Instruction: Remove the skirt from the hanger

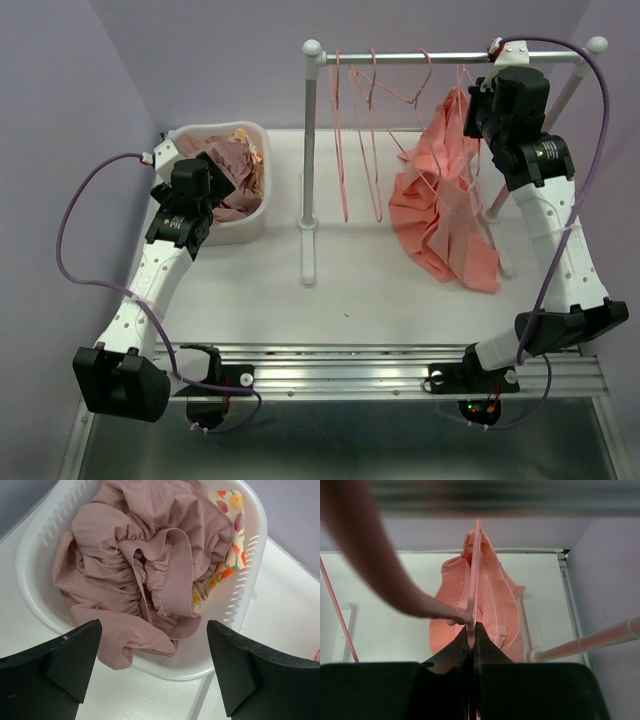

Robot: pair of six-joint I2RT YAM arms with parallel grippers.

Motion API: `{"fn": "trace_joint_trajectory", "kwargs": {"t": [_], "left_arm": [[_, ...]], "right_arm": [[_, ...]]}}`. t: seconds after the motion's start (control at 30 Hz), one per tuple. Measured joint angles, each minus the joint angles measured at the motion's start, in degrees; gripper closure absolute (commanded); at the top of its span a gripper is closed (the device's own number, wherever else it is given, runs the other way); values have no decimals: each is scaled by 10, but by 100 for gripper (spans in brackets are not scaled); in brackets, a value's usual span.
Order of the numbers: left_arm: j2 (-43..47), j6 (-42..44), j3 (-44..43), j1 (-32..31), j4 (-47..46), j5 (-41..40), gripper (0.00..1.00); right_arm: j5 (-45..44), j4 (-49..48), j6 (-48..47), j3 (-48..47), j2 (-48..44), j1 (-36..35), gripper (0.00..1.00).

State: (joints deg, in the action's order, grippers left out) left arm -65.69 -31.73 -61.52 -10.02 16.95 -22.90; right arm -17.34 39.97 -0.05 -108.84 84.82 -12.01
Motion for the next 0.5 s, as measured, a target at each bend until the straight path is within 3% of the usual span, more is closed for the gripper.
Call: {"fn": "trace_joint_trajectory", "kwargs": {"t": [0.33,0.5], "left_arm": [[0,0,0,0,0,5,1],[0,0,0,0,0,11,1]], "right_arm": [[6,7,-17,-17,-25,0,99],[16,6,-11,23,-67,0,99]]}}
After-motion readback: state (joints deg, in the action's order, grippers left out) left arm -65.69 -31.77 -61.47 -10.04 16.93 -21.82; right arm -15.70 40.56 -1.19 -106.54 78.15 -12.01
